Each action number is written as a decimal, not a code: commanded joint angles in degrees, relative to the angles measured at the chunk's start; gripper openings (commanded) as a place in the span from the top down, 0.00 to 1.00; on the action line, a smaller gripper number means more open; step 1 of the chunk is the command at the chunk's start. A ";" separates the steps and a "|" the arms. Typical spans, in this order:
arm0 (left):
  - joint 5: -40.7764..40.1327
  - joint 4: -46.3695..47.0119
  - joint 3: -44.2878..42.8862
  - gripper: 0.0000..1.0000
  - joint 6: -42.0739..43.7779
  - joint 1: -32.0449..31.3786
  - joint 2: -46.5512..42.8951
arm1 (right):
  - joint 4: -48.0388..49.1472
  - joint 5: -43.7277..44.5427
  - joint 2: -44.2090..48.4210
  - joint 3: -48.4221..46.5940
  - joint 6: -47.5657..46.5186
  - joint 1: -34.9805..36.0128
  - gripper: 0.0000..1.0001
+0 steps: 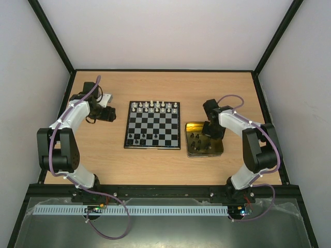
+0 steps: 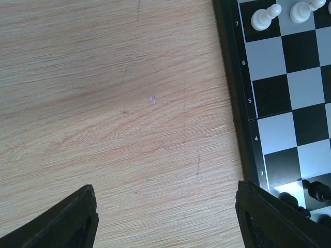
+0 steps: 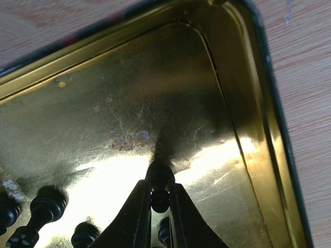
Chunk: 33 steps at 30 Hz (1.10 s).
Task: Set up the chess pieces on the board
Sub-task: Pick up the chess piece from the storage box, then place the chess piece on the chessboard.
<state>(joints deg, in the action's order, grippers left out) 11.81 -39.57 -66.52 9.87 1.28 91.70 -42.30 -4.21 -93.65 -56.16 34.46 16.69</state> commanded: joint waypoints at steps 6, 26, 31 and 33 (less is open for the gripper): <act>0.01 -1.14 -0.81 0.27 0.06 -0.22 -0.34 | -2.29 1.91 2.08 -2.36 -0.96 -0.49 0.91; 0.74 -0.71 -0.56 0.27 -0.11 -0.49 -0.59 | -14.14 3.19 -4.87 -25.77 1.67 21.45 0.92; 0.67 -0.29 0.20 0.27 -0.29 -0.49 -1.50 | -14.51 1.03 -8.15 -26.82 1.69 25.95 0.92; 0.72 -0.18 0.40 0.27 -0.37 -0.49 -1.66 | -14.78 0.59 -9.64 -27.86 1.52 27.25 0.92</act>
<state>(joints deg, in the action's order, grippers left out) 12.01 -39.51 -66.52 9.82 0.97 91.70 -53.80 -2.92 -100.79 -81.30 35.40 41.82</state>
